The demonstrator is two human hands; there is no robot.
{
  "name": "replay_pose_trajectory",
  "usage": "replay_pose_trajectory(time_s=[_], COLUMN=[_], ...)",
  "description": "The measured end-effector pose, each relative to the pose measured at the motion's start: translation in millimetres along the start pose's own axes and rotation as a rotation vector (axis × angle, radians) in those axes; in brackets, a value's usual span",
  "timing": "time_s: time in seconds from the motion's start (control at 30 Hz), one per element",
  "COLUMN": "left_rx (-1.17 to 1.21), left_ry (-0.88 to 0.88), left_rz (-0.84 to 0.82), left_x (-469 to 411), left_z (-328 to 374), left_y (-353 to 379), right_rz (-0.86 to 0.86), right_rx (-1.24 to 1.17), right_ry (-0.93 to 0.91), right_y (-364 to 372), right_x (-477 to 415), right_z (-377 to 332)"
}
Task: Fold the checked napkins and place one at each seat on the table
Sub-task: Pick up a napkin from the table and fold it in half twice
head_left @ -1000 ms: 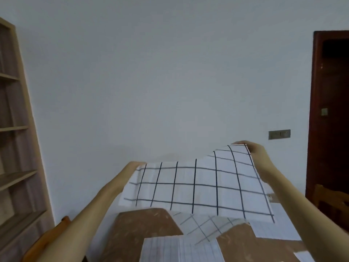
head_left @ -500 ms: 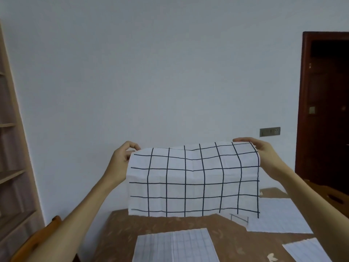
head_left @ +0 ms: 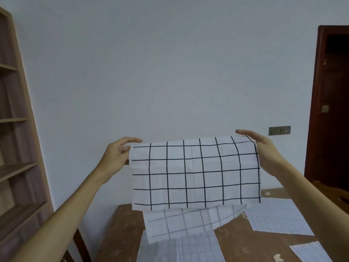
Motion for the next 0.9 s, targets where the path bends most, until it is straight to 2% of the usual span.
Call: replay_pose_trajectory(time_s=[0.1,0.3,0.4,0.5,0.7,0.9], left_rx=[0.05,-0.005,-0.048,-0.067,-0.113,-0.229], left_ry=[-0.002,0.042,0.079,0.114,0.136,0.136], left_rz=[-0.021,0.072,0.128,0.142,0.1,0.199], left_x=[1,-6,-8,-9,-7,-7], left_z=[-4,-6,-3,-1,-2,-2], left_y=[-2,-14,-19,-22,-23,-25], right_rz=[0.006,-0.067,-0.033,0.041,0.011,-0.001], right_rx=[0.02,-0.013,0.124,0.164,0.018,-0.12], right_ry=[-0.026,0.124,0.133,0.132,0.2,0.164], right_y=[4,5,6,7,6,23], right_x=[-2,-3,-1,0,0,1], right_z=[-4,-3,-2,0,8,1])
Point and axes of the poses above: each hand's wrist, its own x-axis away from the middle knuckle, its own y-axis out of the palm, z = x × y, the point moved 4 cm from there along -x, towards the middle knuckle, and after that the axes turned 12 degrees about -x, right-handed, at the moved point
